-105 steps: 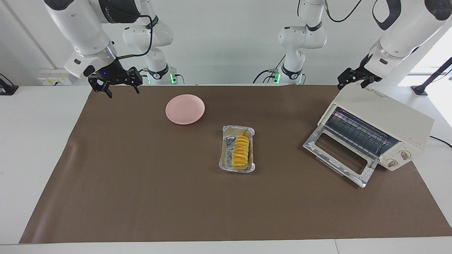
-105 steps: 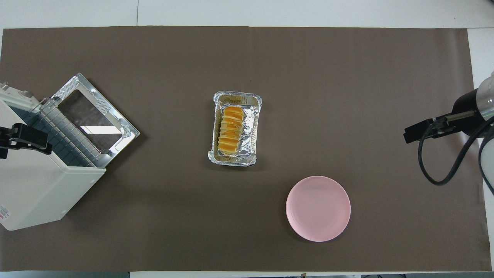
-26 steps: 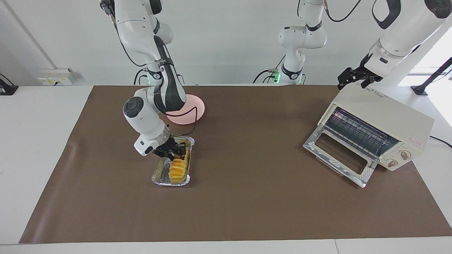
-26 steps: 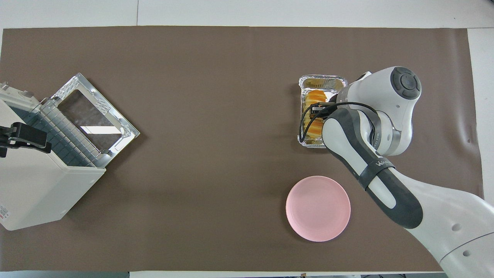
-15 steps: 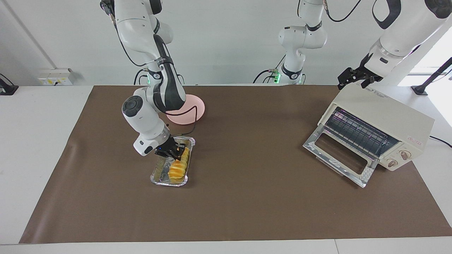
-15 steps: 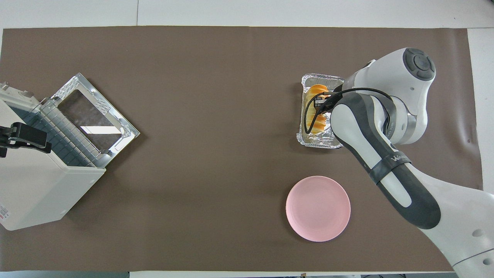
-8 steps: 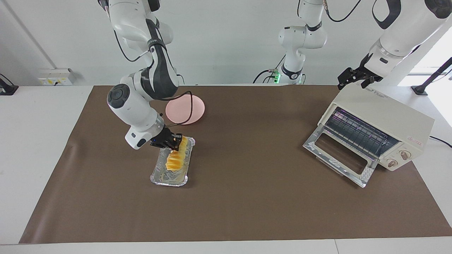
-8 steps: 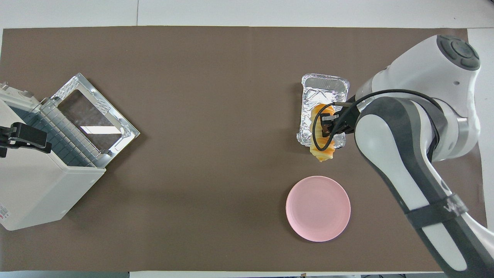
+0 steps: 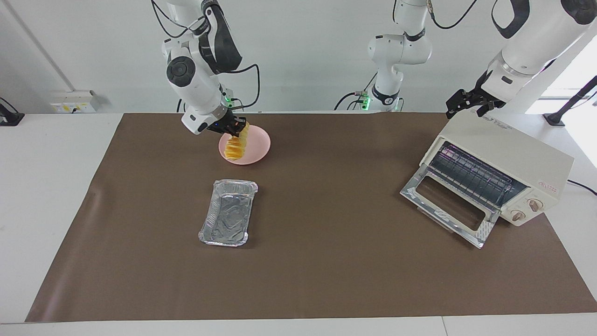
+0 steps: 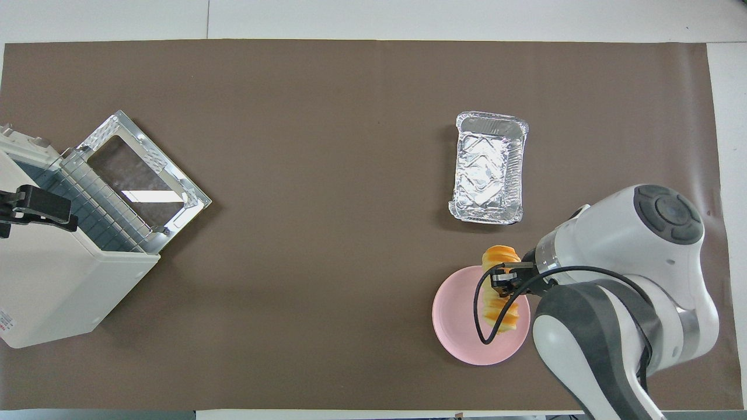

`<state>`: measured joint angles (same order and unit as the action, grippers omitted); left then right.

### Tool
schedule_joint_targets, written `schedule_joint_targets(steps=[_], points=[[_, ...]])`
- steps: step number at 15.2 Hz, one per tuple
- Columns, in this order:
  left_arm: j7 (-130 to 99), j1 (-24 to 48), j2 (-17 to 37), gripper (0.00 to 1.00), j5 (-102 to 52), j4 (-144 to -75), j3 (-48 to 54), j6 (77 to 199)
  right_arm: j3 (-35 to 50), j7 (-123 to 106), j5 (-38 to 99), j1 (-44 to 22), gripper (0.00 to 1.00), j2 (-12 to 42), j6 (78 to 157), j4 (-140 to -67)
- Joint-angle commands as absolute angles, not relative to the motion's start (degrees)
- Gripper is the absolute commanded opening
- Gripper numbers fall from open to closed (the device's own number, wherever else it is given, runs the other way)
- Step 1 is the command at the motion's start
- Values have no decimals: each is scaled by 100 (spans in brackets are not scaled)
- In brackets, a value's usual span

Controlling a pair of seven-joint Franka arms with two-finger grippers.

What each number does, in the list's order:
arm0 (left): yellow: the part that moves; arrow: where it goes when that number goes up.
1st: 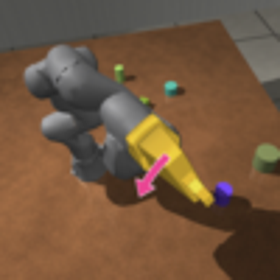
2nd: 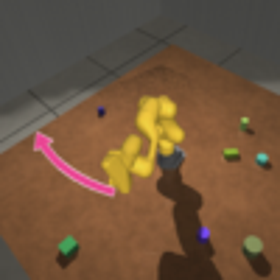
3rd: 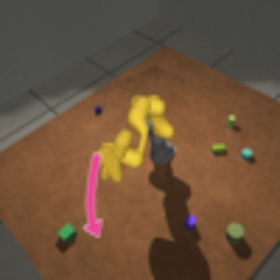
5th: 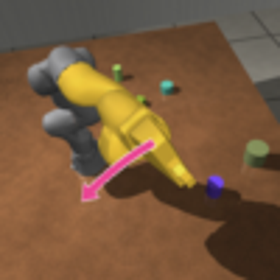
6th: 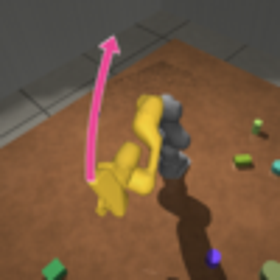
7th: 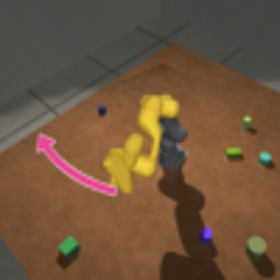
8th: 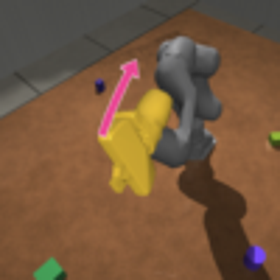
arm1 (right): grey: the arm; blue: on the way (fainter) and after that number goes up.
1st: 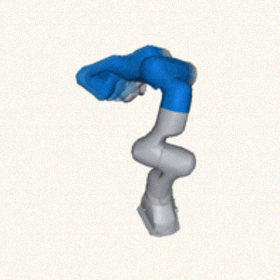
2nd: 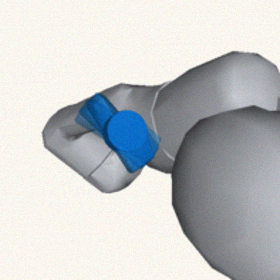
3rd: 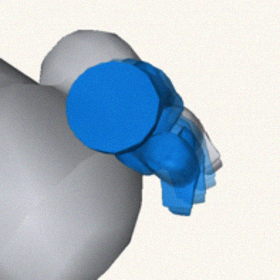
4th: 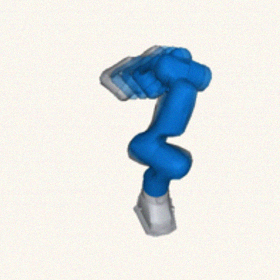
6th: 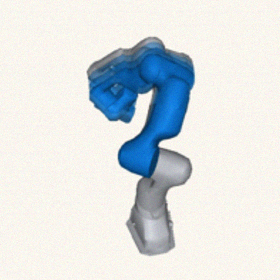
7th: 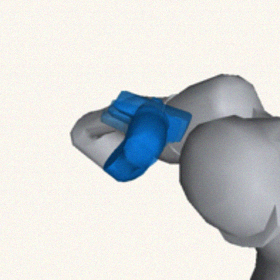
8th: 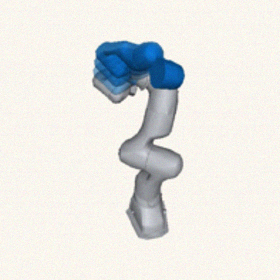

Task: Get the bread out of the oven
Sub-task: 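Lift the bread rolls and carry them onto the pink plate, then lower the bread rolls onto the pink plate and open the right gripper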

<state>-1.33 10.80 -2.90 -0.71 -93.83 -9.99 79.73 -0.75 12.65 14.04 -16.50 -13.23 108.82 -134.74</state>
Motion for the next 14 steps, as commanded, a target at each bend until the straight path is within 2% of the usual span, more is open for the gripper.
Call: schedule_joint_targets(steps=[1,7,12,13,14], points=[[-123,1028,-387,100,26,-9457,-949,8042,-44,1213,1327,-1792,0,-1837,11513,-14343],[-123,1020,-387,100,26,-9457,-958,8042,-26,1213,1336,-2083,0,-1644,12585,-14975],[-123,1028,-387,100,26,-9457,-958,8042,-18,1213,1336,-2092,0,-1626,12788,-15240],[-123,1020,-387,100,26,-9457,-958,8042,-18,1213,1336,-2092,13,-1626,12788,-15240],[-123,1020,-387,100,26,-9457,-958,8042,-18,1213,1327,-2092,22,-1617,12788,-15240]])
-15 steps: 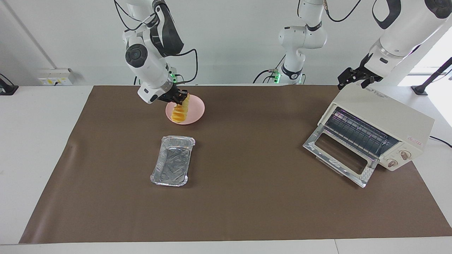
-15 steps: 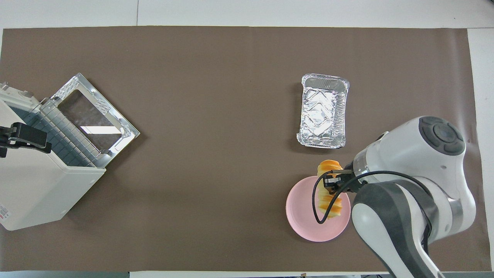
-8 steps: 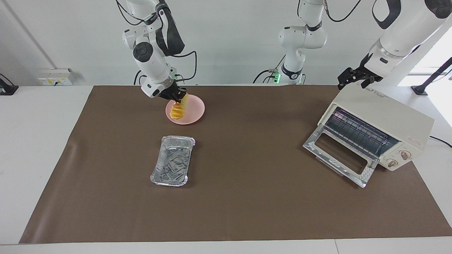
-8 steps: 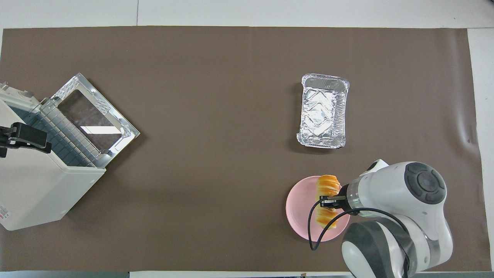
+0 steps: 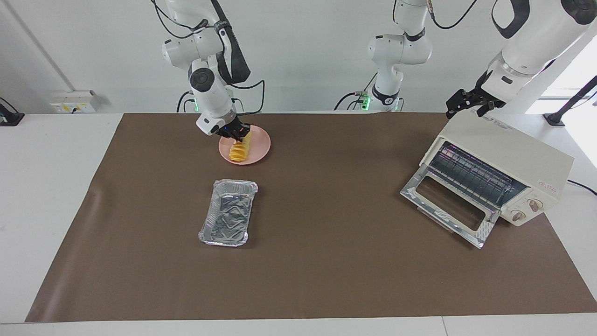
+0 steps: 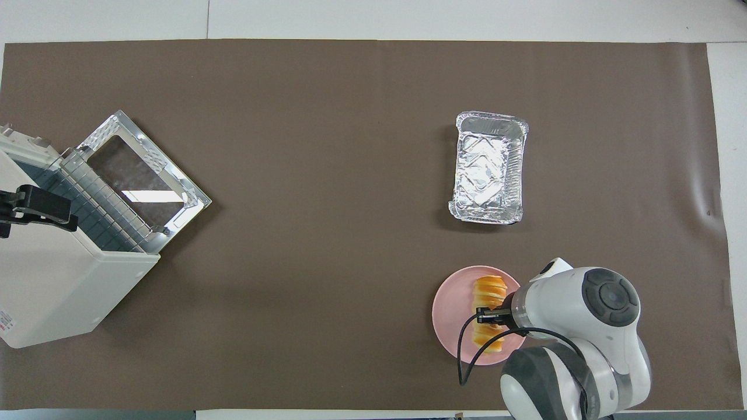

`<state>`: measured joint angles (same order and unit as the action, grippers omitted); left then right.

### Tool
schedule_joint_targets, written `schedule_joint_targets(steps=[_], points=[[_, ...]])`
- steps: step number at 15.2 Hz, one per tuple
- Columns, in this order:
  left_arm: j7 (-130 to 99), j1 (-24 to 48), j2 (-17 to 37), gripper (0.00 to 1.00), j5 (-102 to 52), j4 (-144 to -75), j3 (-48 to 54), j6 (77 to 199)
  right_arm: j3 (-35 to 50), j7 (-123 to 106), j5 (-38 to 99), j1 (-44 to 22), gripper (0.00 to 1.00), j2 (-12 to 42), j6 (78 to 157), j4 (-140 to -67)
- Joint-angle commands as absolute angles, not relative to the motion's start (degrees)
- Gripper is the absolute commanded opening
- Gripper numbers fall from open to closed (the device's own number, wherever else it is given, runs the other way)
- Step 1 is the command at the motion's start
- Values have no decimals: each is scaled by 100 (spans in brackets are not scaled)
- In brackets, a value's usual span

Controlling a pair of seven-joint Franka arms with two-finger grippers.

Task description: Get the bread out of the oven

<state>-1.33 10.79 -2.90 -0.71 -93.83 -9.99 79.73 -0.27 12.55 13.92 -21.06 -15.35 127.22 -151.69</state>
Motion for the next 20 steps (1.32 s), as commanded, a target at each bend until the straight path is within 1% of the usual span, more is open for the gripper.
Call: schedule_joint_targets(steps=[1,2,3,4,7,10,13,16,18,19,20], points=[[-123,1020,-387,100,26,-9457,-958,8042,-18,1213,1336,-2092,57,-1617,12797,-15240],[-123,1028,-387,100,26,-9457,-958,8042,-18,1213,1336,-2092,95,-1608,12806,-15232],[-123,1020,-387,100,26,-9457,-958,8042,-18,1213,1336,-2083,100,-1565,12814,-15197],[-123,1020,-387,100,26,-9457,-958,8042,-18,1230,1336,-2074,100,-1512,12814,-15101],[-123,1028,-387,100,26,-9457,-958,8042,-53,1222,1327,-1969,100,-1415,12718,-14363],[-123,1020,-387,100,26,-9457,-949,8042,-44,1160,1108,-1478,100,-1415,12630,-13678],[-123,1020,-387,100,26,-9457,-958,8042,-44,302,529,-1039,100,-1336,11745,-12677],[-123,1020,-387,100,26,-9457,-958,8042,-44,-88,492,-713,100,-1240,10814,-11737],[-123,1020,-387,100,26,-9457,-958,8051,-53,-105,396,-589,100,-855,10059,-10798],[-123,1020,-387,100,26,-9457,-958,8051,-44,-114,187,-580,100,-635,9759,-10314],[-123,1020,-387,100,26,-9457,-958,8042,-44,-123,-33,-580,100,-494,9591,-10014]])
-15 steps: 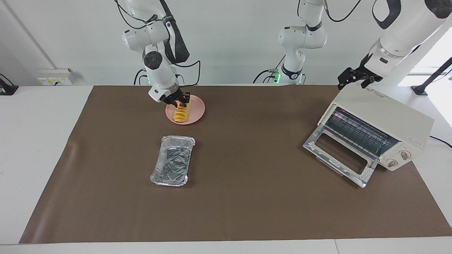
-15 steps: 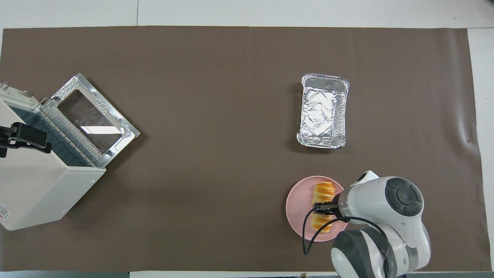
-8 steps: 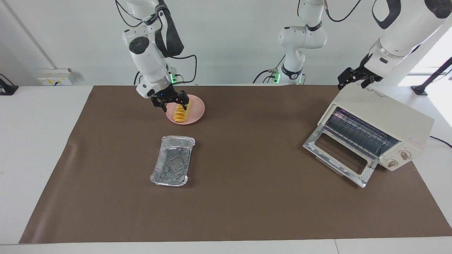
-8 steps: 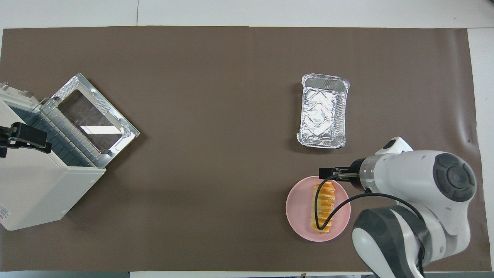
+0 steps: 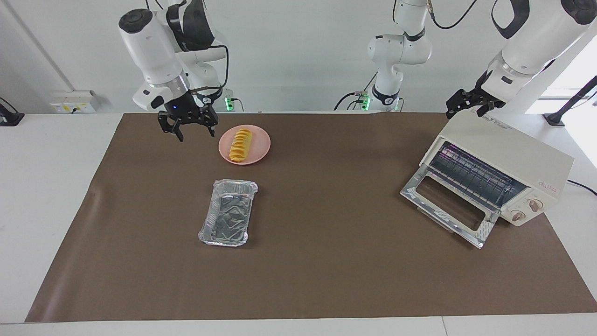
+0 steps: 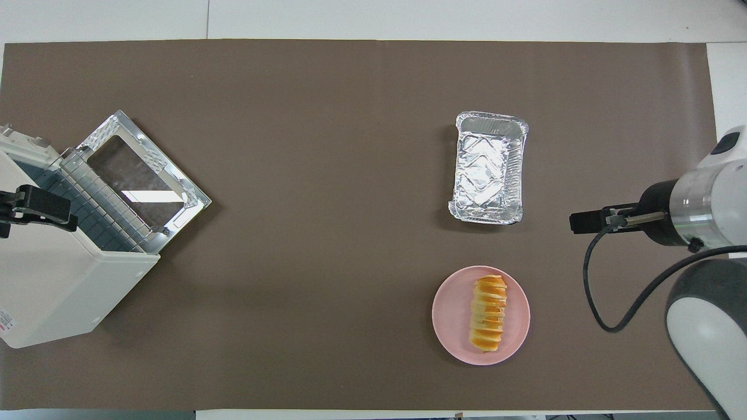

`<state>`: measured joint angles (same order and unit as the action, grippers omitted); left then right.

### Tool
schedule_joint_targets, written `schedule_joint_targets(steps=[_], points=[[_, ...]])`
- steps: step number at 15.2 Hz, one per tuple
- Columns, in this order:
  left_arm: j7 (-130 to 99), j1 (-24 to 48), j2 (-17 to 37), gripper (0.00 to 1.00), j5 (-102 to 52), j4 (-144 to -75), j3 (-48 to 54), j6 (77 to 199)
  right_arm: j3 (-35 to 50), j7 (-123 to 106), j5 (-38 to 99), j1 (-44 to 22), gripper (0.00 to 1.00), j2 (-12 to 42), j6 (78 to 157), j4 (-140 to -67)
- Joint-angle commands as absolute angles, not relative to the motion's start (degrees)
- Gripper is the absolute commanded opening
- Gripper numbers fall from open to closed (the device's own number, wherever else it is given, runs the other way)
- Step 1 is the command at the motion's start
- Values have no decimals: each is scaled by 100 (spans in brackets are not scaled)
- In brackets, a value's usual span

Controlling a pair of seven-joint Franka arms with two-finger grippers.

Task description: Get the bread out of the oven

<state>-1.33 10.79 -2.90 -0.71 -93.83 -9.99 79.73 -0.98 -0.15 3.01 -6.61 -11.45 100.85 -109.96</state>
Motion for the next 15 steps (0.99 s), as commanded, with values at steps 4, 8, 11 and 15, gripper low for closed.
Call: schedule_joint_targets(steps=[4,8,11,15], points=[[-123,1020,-387,100,26,-9457,-958,8042,-62,-316,-150,-510,100,-334,9089,-9572],[-123,1020,-387,100,26,-9457,-958,8042,-79,-316,-176,-475,100,-202,8807,-9308],[-123,1020,-387,100,26,-9457,-949,8042,-88,-316,-158,-273,100,-202,8798,-9343],[-123,1028,-387,100,26,-9457,-958,8042,-97,-308,-158,-255,100,-211,8780,-9378]])
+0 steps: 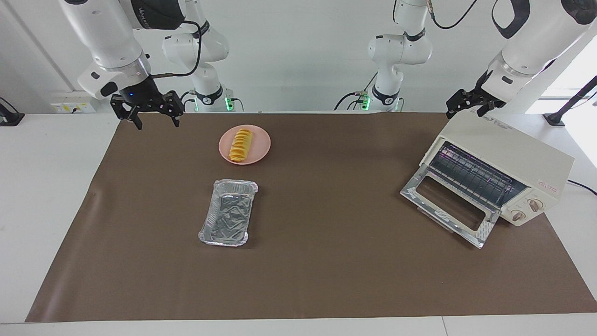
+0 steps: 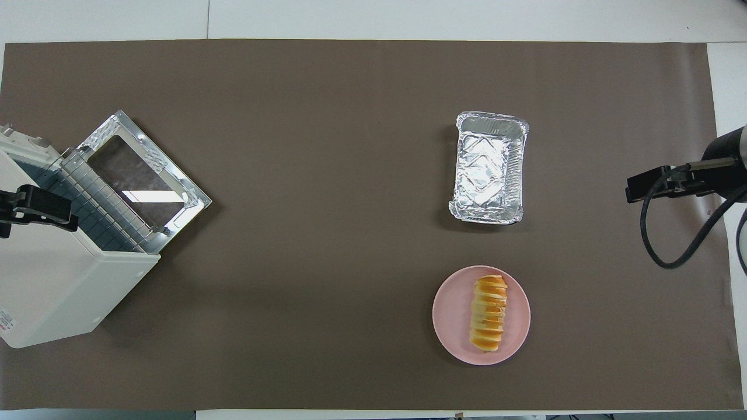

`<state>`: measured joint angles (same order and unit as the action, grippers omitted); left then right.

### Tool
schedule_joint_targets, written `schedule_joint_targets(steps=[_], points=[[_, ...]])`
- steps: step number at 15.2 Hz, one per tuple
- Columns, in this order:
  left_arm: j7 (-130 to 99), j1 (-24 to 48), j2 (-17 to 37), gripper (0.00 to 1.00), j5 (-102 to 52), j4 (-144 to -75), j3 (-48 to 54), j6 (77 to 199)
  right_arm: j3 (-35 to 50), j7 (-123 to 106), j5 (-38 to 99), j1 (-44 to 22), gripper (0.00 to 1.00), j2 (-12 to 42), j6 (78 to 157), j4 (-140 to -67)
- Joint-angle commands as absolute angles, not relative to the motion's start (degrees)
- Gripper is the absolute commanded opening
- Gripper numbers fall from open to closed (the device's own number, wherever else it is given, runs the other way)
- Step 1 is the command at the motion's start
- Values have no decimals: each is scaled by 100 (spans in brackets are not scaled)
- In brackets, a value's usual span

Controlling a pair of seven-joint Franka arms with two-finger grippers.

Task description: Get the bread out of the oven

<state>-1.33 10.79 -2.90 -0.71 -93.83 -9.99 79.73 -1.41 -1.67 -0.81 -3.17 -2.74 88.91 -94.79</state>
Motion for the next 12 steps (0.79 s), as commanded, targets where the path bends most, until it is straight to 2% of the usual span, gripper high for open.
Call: schedule_joint_targets(steps=[1,12], points=[[-123,1020,-387,100,26,-9457,-958,8042,-88,-308,-158,-264,100,-211,8763,-9378],[-123,1020,-387,100,26,-9457,-958,8042,-97,773,-185,-264,100,-211,8684,-9369]])
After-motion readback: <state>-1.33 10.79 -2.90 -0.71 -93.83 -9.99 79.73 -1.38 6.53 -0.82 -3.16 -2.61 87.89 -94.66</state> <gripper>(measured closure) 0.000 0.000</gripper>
